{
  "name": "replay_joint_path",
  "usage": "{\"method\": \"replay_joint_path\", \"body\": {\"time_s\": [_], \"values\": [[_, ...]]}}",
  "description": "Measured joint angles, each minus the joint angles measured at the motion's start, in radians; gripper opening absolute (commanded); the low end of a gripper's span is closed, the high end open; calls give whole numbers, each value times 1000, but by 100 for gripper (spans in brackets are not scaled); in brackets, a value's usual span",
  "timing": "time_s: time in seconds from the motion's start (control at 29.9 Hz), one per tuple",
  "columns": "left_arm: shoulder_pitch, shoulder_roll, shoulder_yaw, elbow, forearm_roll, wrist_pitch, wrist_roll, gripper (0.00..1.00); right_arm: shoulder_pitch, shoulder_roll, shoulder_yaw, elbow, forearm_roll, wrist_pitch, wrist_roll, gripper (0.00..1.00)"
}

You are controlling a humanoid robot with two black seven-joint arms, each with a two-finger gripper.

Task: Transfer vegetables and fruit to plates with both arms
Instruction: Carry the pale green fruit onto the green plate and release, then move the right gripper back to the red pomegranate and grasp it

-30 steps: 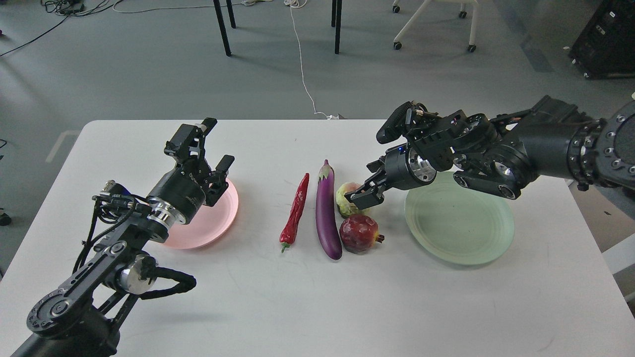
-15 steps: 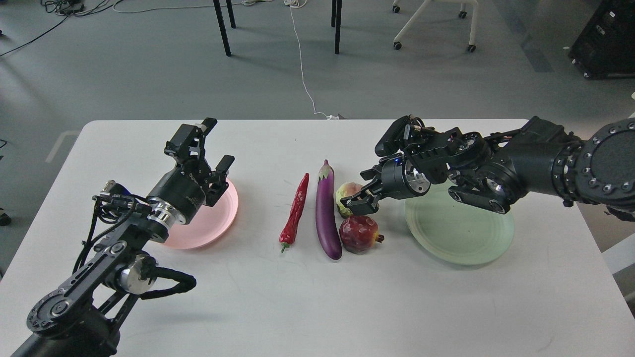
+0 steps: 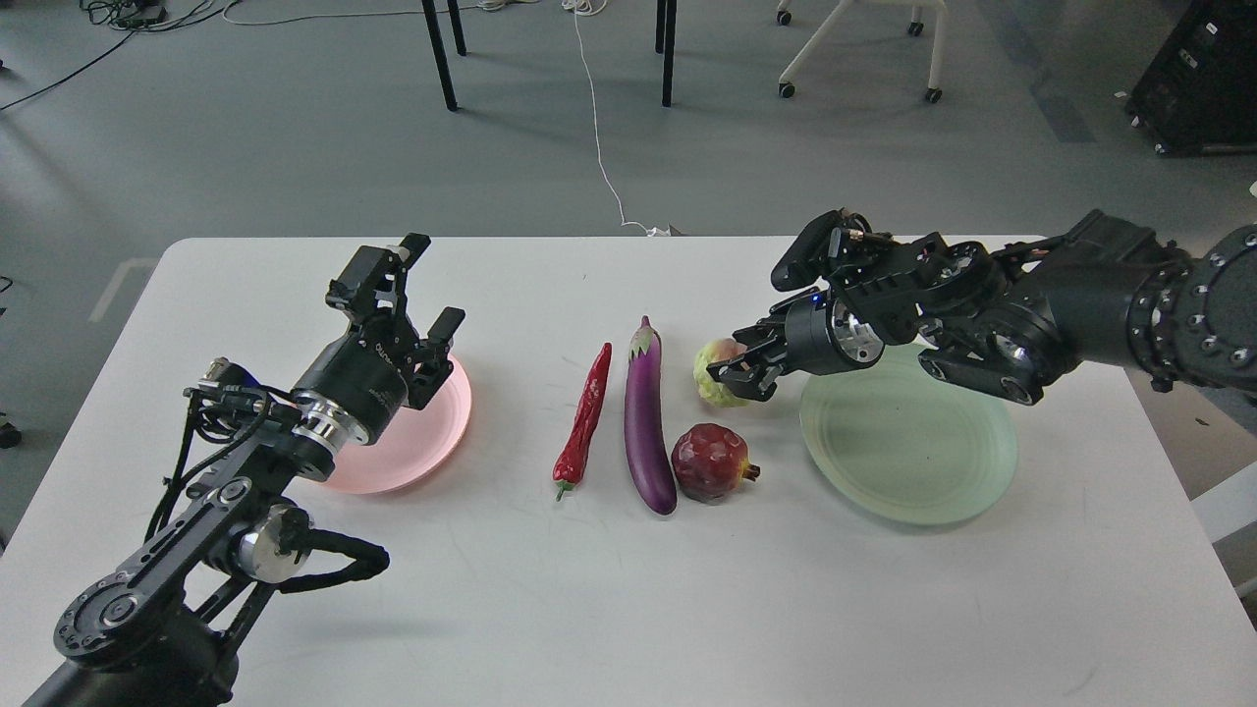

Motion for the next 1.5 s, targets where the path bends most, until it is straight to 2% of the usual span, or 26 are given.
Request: {"method": "replay_joint_path", "body": {"time_s": [0.2,0.43,0.53,0.7,0.74,0.8,0.87,1.1,1.27,1.37,1.5], "values": [[-2,1,0,0,0,-1,0,98,102,-172,-10,125,-62,-1,0,39],[-2,2,2,0,0,-3,0,98,89,-312,-90,136,-172,0,0,41],[-2,0,2,0,0,-3,0,98,56,-333,-97,130,-174,0,0,46],[-2,-2,2,-2,0,-3,0,98,-2,-336,-93,95,-173,-21,0,57],[-2,-2,2,-3,0,-3,0,98,-16,-333,-92,83,-172,-31,0,64],[-2,0,2,-6,0,-3,0,98,-42,-328,-92,64,-172,-51,0,84],[-2,1,2,-9,0,-3,0,98,-59,-326,-92,55,-170,-71,0,92],[-1,2,3,-9,0,-3,0,98,-21,-332,-89,100,-168,-91,0,94],[1,1,4,-9,0,-3,0,98,99,-327,-66,286,-139,-92,0,94],[1,1,5,-9,0,-3,0,98,155,-288,-59,378,-70,-87,0,94],[1,4,3,-9,0,-3,0,98,179,-188,-60,414,-23,-84,0,94]]}}
